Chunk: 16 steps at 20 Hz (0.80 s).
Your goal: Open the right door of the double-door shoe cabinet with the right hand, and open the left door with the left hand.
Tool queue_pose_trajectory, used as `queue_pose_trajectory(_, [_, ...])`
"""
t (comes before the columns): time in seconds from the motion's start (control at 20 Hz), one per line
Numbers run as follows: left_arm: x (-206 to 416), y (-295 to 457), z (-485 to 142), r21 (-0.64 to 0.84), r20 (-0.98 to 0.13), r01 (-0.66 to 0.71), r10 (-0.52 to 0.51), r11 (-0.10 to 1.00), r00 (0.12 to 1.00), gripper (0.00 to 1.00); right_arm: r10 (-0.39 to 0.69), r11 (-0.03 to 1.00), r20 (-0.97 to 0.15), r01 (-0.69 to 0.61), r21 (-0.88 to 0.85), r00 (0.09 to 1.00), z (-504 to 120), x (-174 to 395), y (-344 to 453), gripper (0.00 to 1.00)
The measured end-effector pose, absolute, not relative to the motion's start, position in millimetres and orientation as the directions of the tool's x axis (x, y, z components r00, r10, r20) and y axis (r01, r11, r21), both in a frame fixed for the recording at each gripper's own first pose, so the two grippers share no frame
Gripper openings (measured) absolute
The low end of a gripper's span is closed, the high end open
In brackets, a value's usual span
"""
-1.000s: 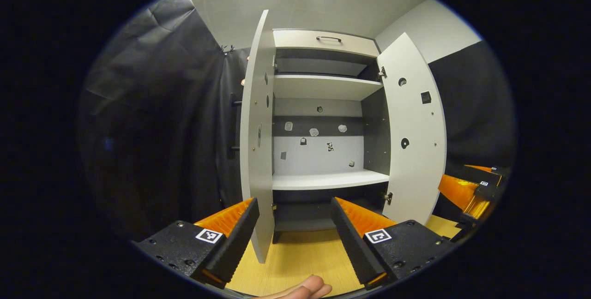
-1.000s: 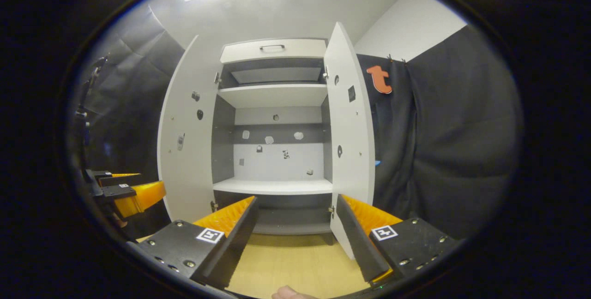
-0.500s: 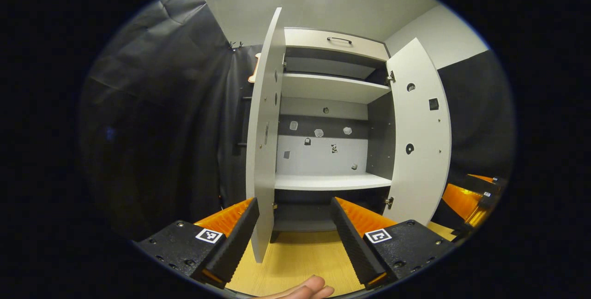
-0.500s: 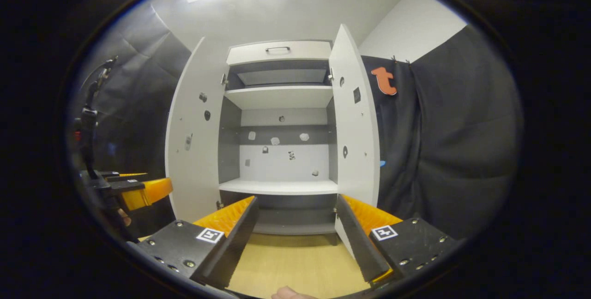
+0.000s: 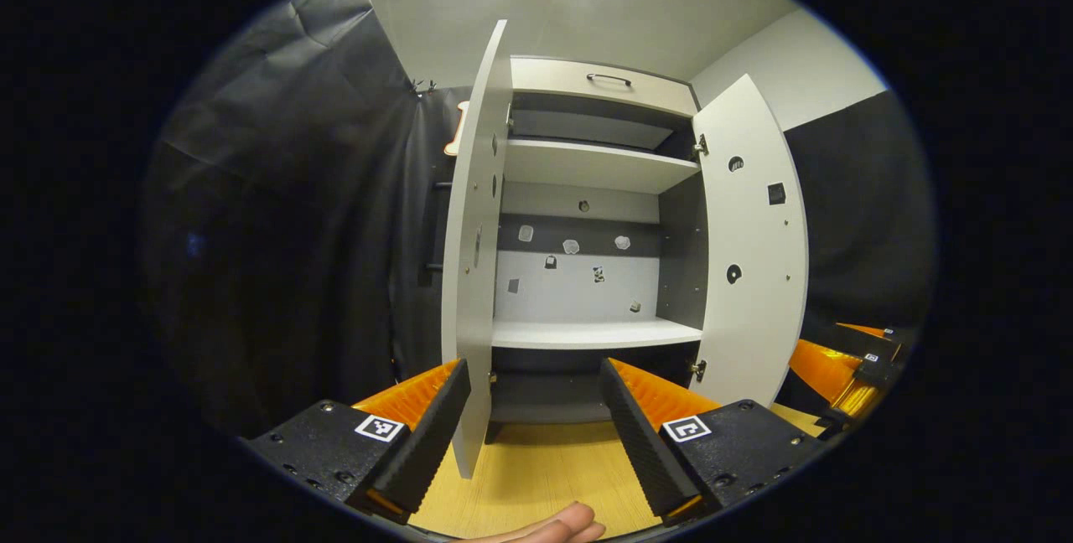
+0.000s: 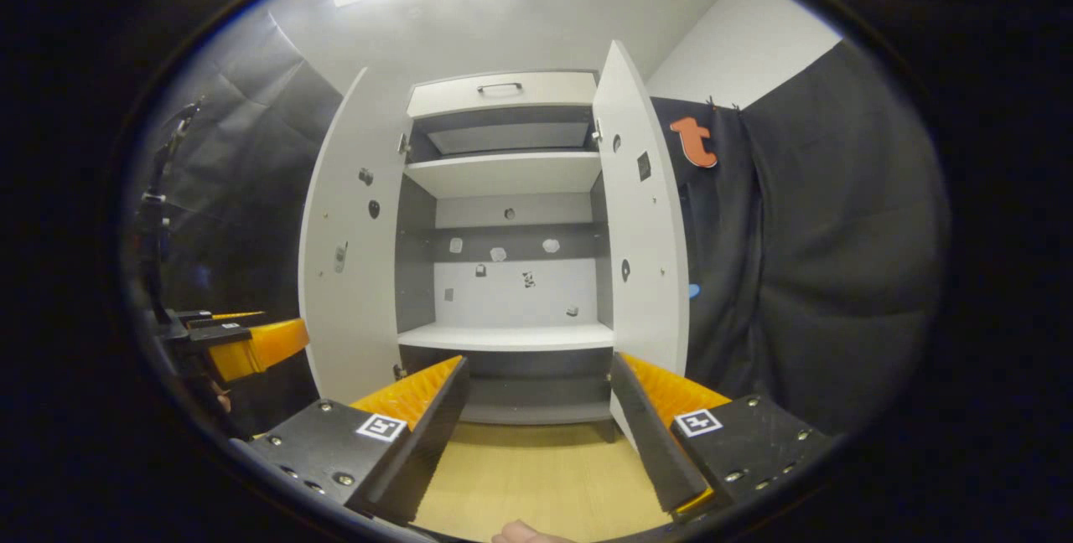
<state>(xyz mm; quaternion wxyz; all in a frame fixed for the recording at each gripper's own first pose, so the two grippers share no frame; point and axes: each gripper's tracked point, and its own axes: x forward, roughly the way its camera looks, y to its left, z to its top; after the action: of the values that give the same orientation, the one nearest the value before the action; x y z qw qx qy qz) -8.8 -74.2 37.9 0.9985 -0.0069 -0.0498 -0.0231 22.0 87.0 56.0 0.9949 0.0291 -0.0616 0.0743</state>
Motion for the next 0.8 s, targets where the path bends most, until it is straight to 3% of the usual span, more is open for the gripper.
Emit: queue_pose_trajectory(0.8, [-9.8, -81.9, 32.4, 0.012, 0.094, 0.061, -0.062, 0.998, 0.994, 0.96, 0.157, 0.984, 0.134, -0.167, 0.066, 0.978, 51.4, 19.7, 89.0, 0.98])
